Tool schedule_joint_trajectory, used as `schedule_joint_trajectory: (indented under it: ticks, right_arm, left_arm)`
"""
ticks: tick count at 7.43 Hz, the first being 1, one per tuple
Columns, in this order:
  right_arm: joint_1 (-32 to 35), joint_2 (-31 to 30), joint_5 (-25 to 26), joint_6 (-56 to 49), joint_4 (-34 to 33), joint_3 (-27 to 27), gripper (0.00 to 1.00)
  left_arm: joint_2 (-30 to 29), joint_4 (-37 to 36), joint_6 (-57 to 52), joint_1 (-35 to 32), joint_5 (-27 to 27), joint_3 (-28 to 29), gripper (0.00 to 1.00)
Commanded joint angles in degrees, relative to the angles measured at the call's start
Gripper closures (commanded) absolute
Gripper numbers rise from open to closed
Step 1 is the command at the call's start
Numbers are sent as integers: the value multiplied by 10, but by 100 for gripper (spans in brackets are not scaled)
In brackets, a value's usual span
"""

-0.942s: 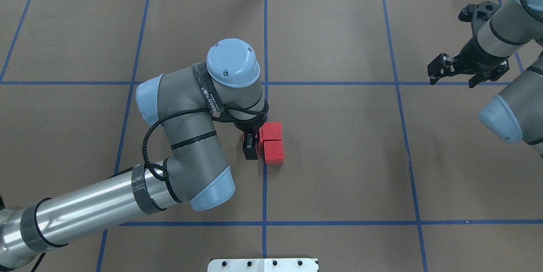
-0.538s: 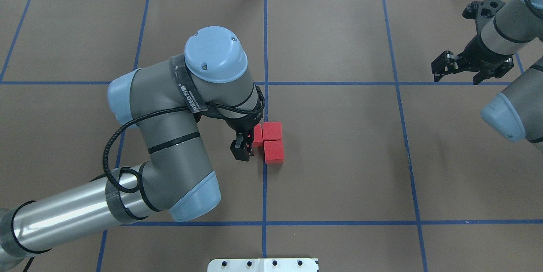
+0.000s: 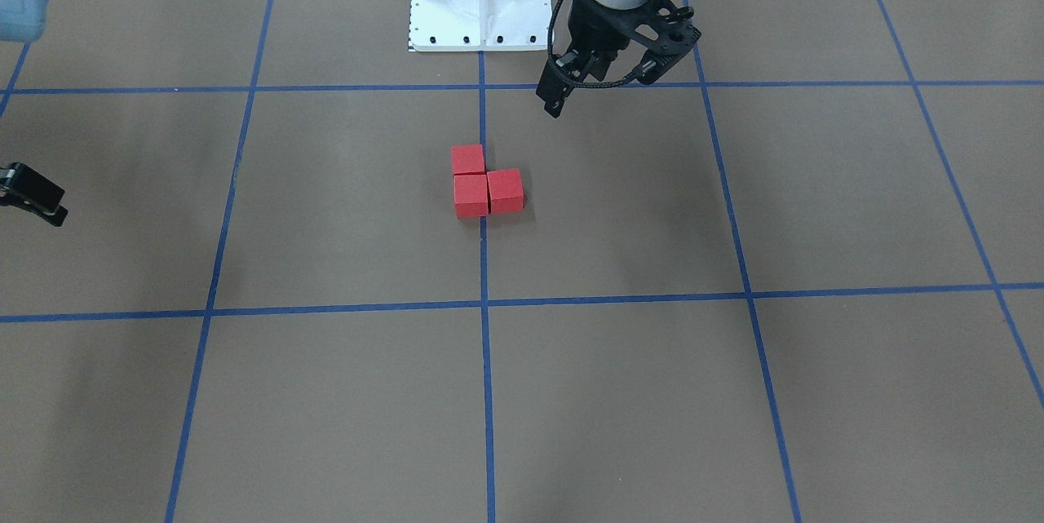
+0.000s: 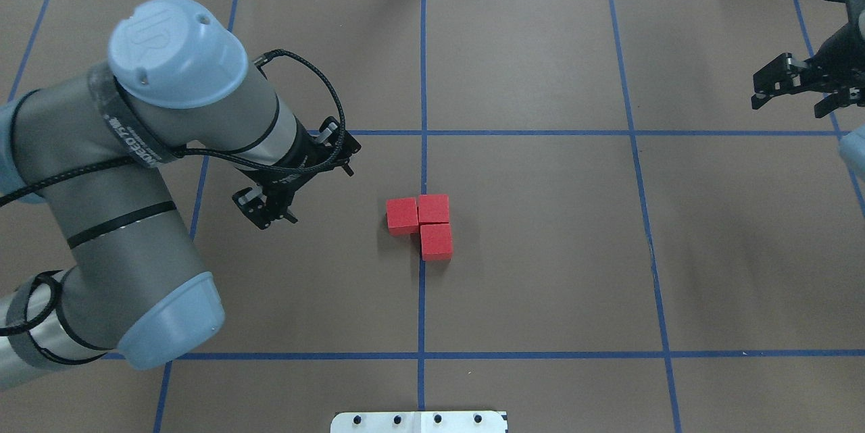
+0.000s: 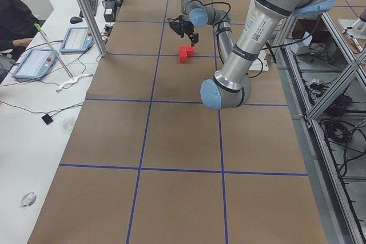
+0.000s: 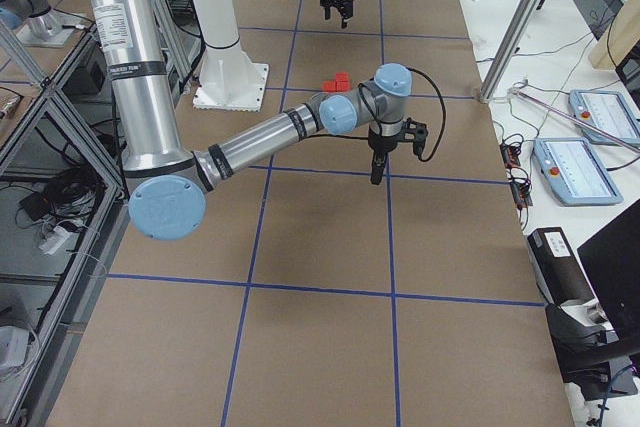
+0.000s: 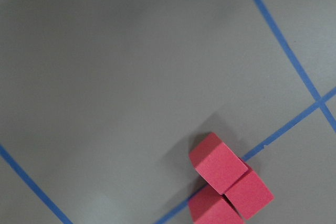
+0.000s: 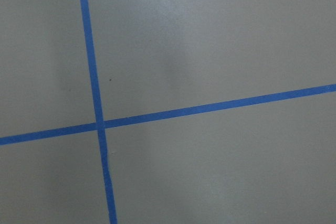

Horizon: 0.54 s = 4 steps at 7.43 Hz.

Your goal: Form red blocks into L shape at center

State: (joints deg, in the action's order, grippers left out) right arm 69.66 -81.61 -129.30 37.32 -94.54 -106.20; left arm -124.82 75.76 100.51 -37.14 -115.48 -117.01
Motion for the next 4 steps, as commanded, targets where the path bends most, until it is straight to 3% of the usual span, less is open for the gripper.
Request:
schedule_joint_trajectory:
  ticks: [1, 3, 4]
  right_arm:
    - [64, -49, -16, -91, 0, 2, 0]
    - [119, -87, -32, -161, 0, 3, 0]
    - [137, -100, -40, -171, 0, 2, 0]
  left_arm:
    - [52, 1, -255, -82, -6, -14, 0]
    - [98, 4, -446, -167, -7, -1, 0]
    - [99, 5, -497, -200, -38, 26, 0]
